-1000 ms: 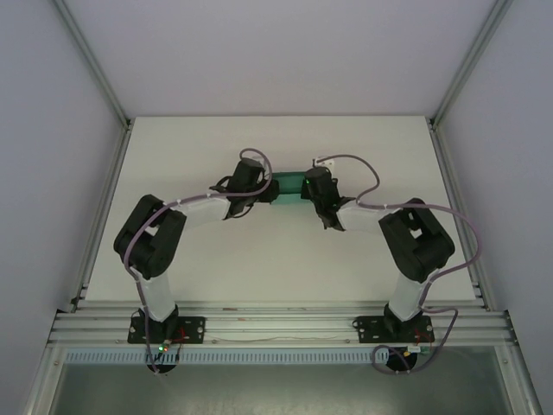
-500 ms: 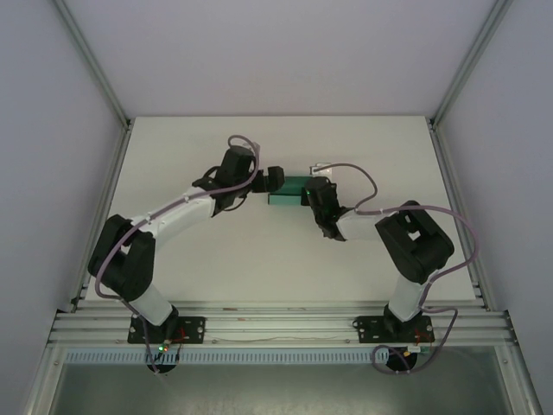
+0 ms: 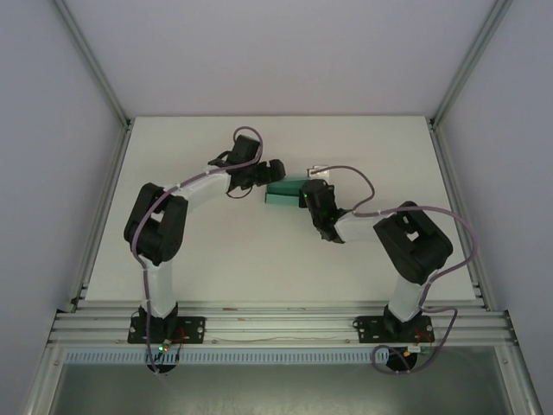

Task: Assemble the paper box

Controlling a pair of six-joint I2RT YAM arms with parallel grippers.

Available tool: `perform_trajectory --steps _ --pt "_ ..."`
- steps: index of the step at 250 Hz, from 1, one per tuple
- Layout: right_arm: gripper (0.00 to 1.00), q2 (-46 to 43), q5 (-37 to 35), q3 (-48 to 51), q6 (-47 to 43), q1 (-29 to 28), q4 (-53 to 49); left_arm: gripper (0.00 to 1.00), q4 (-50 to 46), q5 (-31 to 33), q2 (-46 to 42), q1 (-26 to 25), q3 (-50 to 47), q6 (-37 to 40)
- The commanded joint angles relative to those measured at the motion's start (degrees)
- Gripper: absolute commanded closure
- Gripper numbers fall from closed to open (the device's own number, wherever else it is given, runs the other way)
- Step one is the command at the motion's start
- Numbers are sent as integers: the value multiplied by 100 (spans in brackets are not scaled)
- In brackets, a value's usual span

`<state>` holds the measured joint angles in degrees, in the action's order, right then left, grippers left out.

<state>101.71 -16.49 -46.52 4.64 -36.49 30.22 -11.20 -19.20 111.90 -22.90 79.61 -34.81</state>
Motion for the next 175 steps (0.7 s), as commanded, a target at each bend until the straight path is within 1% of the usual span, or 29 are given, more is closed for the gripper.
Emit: perform_trajectory --steps 1,16,26,35,62,93,111,146,154,175 --pt "90 65 355 318 163 -107 -1032 13 126 -167 15 -35 -157 -204" --pt "87 -33 413 388 220 -106 -988 16 261 -241 34 -24 -289 -254" --pt "84 -91 523 428 230 -106 -974 16 377 -296 45 -20 -389 -311" --pt "81 -160 656 470 254 -111 -960 19 468 -329 72 -22 -461 -350" --pt "68 -406 791 623 335 -105 -886 23 517 -352 173 -22 -532 -386" --pt "66 -770 833 781 319 -104 -1057 25 641 -323 225 -22 -700 -417" --pt "62 -1091 1044 909 287 -104 -1234 25 702 -332 253 -18 -754 -386" --pt "45 -1936 1647 1314 242 -104 -1461 26 759 -423 315 -9 -753 -310" --pt "41 -2139 1715 1392 268 -104 -1529 26 764 -439 335 -9 -746 -290" --pt "36 -2627 1673 1485 376 -98 -1812 26 795 -484 358 -7 -741 -238"
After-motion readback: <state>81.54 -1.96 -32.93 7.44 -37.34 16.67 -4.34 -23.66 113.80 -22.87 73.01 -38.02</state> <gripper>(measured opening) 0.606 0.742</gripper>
